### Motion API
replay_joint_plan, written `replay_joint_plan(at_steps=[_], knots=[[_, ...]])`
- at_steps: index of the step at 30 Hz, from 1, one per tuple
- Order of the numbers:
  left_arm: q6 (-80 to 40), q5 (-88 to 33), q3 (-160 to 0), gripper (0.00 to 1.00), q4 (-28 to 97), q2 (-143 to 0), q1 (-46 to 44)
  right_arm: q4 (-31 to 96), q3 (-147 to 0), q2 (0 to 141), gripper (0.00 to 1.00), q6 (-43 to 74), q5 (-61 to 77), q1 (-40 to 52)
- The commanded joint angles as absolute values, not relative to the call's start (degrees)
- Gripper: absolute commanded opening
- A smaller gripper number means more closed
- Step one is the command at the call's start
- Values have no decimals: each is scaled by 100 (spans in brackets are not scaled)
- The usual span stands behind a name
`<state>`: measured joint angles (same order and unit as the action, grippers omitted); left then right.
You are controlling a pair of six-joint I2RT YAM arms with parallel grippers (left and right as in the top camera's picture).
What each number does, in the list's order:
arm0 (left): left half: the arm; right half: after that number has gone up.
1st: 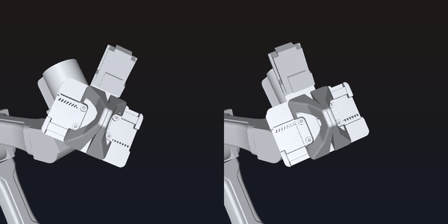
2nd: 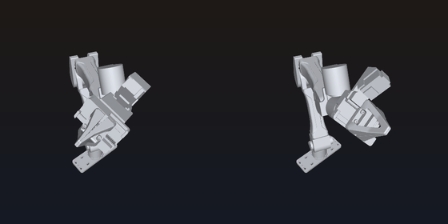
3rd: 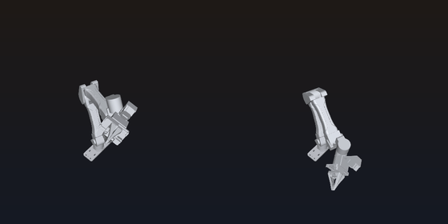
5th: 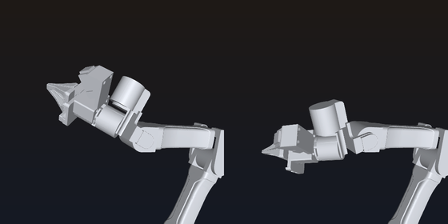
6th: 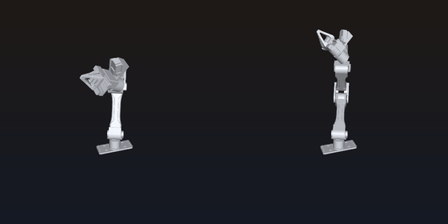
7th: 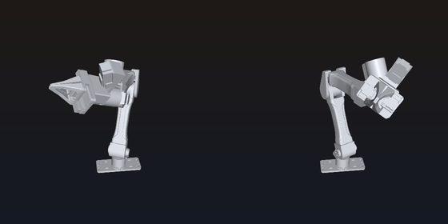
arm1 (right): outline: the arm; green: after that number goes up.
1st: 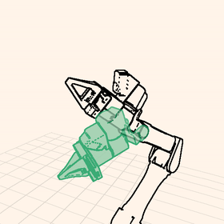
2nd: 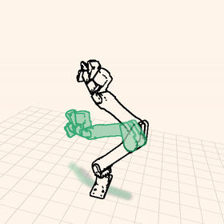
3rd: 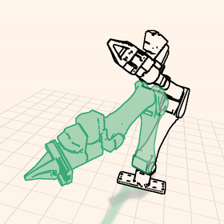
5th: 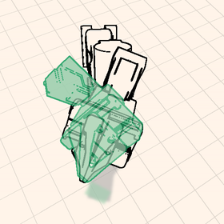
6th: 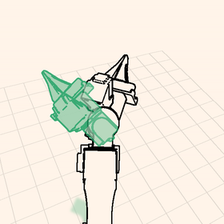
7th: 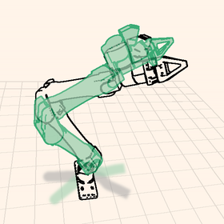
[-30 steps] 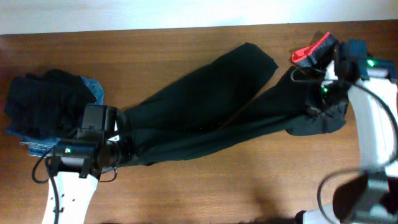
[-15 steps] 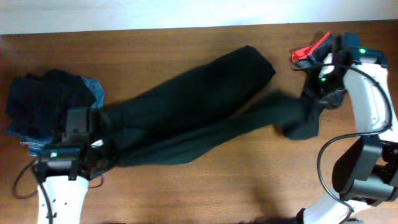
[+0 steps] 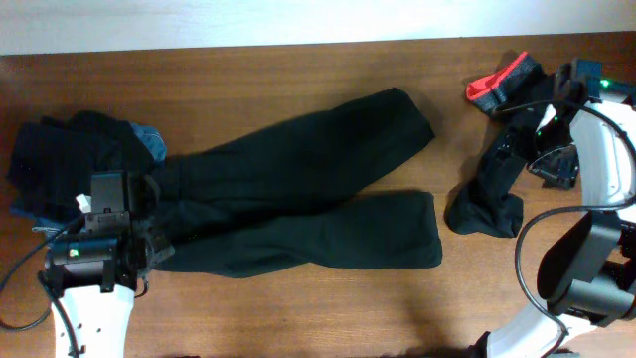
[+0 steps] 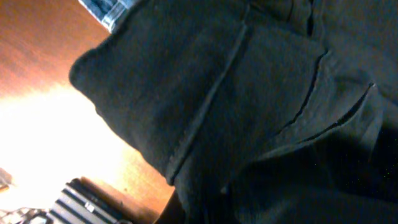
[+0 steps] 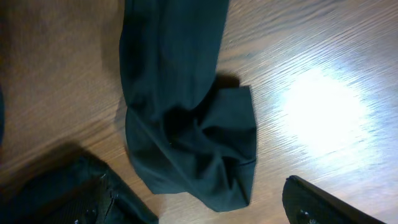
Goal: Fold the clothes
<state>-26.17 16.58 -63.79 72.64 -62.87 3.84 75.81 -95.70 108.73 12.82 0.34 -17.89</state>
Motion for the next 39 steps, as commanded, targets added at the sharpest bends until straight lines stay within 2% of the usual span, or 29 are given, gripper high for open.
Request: replay_joint_plan(at_steps=[1,6,14,22,28,30,33,36,39], knots=[[-2628,1927,-6589,0,7203,-6189,419,7609,-9301,10989,92,1186,408,-1658],[-2626,1927,-6589,0,7273,-6189,419,7658,-8781,10989,91,174,1623,-1321],[-2622,1785,-6589,0,7330,-6189,419,7404,-7609,10989,90,172,2080,-711],[-2604,1778,-6589,0,7330,-6189,419,7236,-6521,10949,87,174,3404,-674],[-2604,1778,-6589,0,7328,-6189,419,6390,-5601,10857,83,392,3712,-676],[-2604,1778,-6589,0,7328,-6189,419,6337,-5500,10855,79,412,3712,-676],[-2604,1778,-6589,0,7323,-6189,419,6289,-5494,10803,66,401,3712,-676],[-2604,1780,-6589,0,7317,-6189,419,6233,-5527,10597,41,381,3706,-676],[-2602,1780,-6589,0,7319,-6189,419,6263,-5607,10195,29,386,3618,-676]])
